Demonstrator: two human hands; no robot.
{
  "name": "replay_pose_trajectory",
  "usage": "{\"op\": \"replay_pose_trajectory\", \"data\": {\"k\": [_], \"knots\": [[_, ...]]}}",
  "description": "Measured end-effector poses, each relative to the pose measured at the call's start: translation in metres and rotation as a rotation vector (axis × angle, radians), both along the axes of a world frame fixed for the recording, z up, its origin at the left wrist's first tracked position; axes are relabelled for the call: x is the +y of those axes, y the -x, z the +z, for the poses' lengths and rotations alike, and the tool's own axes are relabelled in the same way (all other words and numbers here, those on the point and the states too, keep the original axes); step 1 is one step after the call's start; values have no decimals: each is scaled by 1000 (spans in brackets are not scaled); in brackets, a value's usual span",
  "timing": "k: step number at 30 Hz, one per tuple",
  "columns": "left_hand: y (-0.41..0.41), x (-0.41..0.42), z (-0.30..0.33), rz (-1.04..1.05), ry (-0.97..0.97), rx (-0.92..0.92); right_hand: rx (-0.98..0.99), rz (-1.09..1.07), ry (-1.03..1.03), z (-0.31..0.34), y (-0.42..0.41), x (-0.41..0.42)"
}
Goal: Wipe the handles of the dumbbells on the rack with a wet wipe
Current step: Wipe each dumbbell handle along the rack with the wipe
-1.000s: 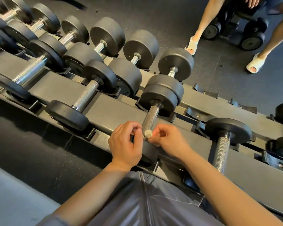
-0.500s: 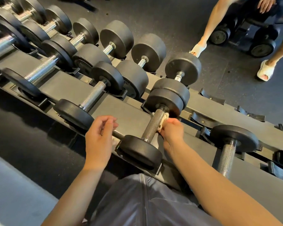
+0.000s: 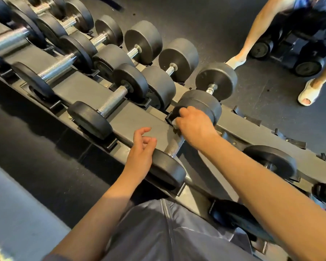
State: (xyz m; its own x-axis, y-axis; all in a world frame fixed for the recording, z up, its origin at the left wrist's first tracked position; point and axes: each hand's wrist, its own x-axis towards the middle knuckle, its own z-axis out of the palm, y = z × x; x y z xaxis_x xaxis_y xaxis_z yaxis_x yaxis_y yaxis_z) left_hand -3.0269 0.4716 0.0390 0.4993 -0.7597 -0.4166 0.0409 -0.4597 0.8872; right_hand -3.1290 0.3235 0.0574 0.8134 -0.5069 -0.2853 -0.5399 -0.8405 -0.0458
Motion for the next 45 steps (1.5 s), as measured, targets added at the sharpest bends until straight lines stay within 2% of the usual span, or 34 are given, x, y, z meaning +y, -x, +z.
{"op": "replay_pose_trajectory", "data": {"k": [2,11,14,17,19,21,25,28,30,32,34,36,38,41,43,45], "knots": [[0,6,-2,17,-22,-9,159,90,-4,0,-12,-4],[1,41,3,168,-29,28,393,26,-142,7,-56,-5],[0,48,6,208,-32,-9,389,39,-301,9,-56,0],[6,48,10,232,-44,-41,357,45,-583,10,-55,17],[12,48,10,204,-49,-90,318,38,-666,12,-51,22],[14,49,11,150,-49,-144,303,73,-589,16,-46,15],[9,50,14,79,-64,-199,274,157,-74,24,-36,-6],[12,49,14,63,-80,-237,277,168,60,14,-25,-9],[13,49,14,56,-77,-262,193,111,39,0,-18,-8],[10,49,11,50,-70,-295,56,-42,-85,-9,-14,-8],[3,49,6,43,-64,-373,-25,-156,-353,-9,-11,-1],[-9,47,5,62,-22,-514,-23,-129,-621,-2,-12,17],[-28,38,12,86,93,-631,35,-99,-753,5,-13,28],[-72,21,33,79,235,-773,46,-171,-749,10,-26,16],[-109,8,37,67,261,-808,-117,-324,-650,12,-45,5],[-147,-4,32,31,235,-808,-363,-501,-534,14,-74,1]]}}
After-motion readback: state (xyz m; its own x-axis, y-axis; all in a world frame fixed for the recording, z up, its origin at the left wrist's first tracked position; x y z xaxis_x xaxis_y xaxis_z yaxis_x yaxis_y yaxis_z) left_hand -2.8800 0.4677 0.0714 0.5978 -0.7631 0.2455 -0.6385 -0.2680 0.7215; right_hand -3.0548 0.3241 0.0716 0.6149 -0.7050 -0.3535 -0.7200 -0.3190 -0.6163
